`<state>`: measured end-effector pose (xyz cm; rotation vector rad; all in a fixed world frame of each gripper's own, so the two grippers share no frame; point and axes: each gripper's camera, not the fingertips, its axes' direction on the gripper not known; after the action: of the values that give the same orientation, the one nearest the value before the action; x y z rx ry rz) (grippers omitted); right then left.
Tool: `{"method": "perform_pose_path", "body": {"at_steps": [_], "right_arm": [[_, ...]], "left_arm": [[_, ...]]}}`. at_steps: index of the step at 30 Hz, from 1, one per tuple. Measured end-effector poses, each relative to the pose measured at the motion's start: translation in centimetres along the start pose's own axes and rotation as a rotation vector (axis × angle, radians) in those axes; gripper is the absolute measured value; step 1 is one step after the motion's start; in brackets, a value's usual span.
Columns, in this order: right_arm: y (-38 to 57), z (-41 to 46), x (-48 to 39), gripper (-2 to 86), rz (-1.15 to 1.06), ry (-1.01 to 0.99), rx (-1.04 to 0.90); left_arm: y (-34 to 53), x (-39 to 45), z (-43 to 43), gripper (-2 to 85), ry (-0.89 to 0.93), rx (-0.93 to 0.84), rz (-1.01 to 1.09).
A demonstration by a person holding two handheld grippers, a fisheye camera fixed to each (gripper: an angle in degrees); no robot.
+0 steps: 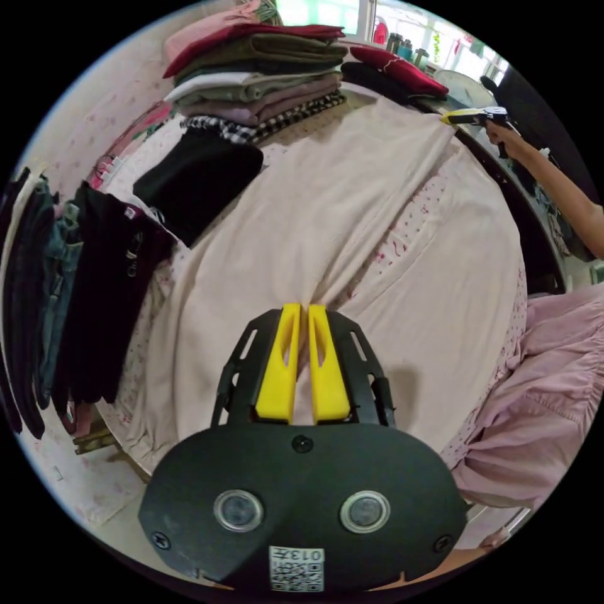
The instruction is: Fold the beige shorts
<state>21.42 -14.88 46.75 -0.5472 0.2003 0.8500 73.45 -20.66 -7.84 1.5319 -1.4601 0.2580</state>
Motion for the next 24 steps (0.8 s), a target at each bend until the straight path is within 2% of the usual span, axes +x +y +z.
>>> {"method": "perform_pose_path", "body": {"at_steps": [2,5,8,10,12,14,19,21,23,24], "right_arm": [[0.3,-3.6,-0.2,2.7,-0.031,0.003,0.139],[1.3,-4.5,-0.1,2.5,-0.038,-0.009,0.201],[2.0,0.1,0.0,2.3,0.010,-0.025,0.057],[2.7,2.2,-0.3,2.2,0.043,-0.043,-0.017],[3.1,0.8,-0.6,2.2,0.121,-0.069,0.049],[3.3,-1.4,-2.0,2.0,0.172,0.005,0.113],[1.8,-3.2,-8.1,1.2,0.072,0.054,0.176],[0.6,-1.8,-10.6,0.8,0.018,0.035,0.099],[-0.7,1.0,-12.3,0.5,0.006,0.037,-0.097],[-1.0,0.3,-13.0,0.4,0.014,0.036,-0.040]], "left_arm": [[0.6,0.1,-1.6,2.0,-0.022,0.052,-0.021],[2.1,0.5,-1.2,3.0,0.002,0.113,-0.080],[3.1,1.8,3.4,4.8,0.063,0.015,-0.060],[4.2,2.0,3.2,5.3,0.009,0.062,-0.067],[5.6,0.5,1.9,5.4,0.082,0.081,-0.141],[7.4,0.0,0.5,4.4,0.075,0.137,-0.156],[10.6,0.3,2.4,0.7,0.070,0.033,-0.126],[12.9,-0.6,2.4,0.3,0.140,0.092,-0.230],[15.1,-1.7,2.0,0.2,0.208,0.146,-0.312],[17.0,-2.6,1.4,0.3,0.206,0.174,-0.364]]}}
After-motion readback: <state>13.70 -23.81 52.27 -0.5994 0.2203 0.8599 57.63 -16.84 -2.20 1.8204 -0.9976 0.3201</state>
